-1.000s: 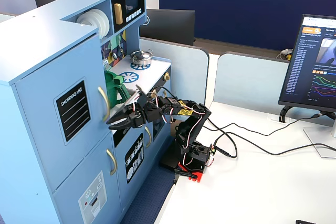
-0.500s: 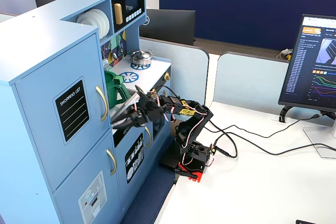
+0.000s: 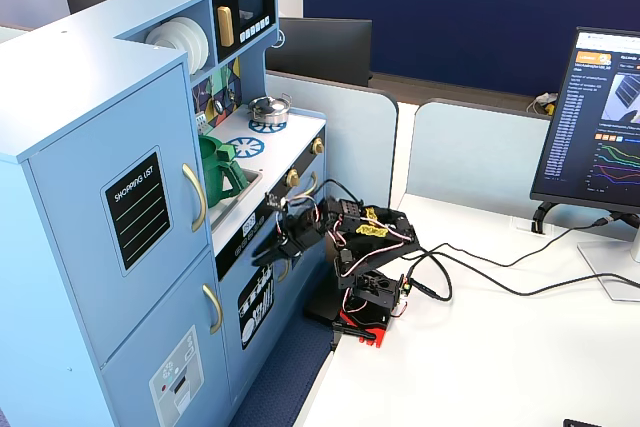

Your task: Close the left cabinet door

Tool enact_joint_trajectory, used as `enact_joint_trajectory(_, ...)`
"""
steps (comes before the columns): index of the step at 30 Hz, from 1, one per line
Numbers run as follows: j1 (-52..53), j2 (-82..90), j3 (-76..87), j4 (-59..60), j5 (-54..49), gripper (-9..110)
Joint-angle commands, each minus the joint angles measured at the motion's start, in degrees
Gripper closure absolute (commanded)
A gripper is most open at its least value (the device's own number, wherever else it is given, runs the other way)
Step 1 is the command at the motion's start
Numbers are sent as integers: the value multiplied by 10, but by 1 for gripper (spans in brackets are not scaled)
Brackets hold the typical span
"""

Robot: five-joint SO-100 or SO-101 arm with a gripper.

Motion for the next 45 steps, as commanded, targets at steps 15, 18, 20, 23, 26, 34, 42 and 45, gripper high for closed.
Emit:
enact_joint_trajectory(15, 261, 199, 300, 226, 67, 102)
enact_joint_trajectory(18, 265, 216, 300, 297, 70, 102)
enact_joint_trajectory(20, 268, 221, 301, 334, 69, 102)
enact_joint_trajectory(23, 271, 221, 301, 371, 69, 102)
enact_joint_trajectory(26, 266, 221, 301, 392, 86, 102)
enact_joint_trajectory(34, 276, 221, 301, 392, 84, 96)
enact_joint_trajectory(42, 276, 221, 301, 392, 84, 94)
enact_joint_trajectory(45, 276, 221, 301, 392, 84, 94)
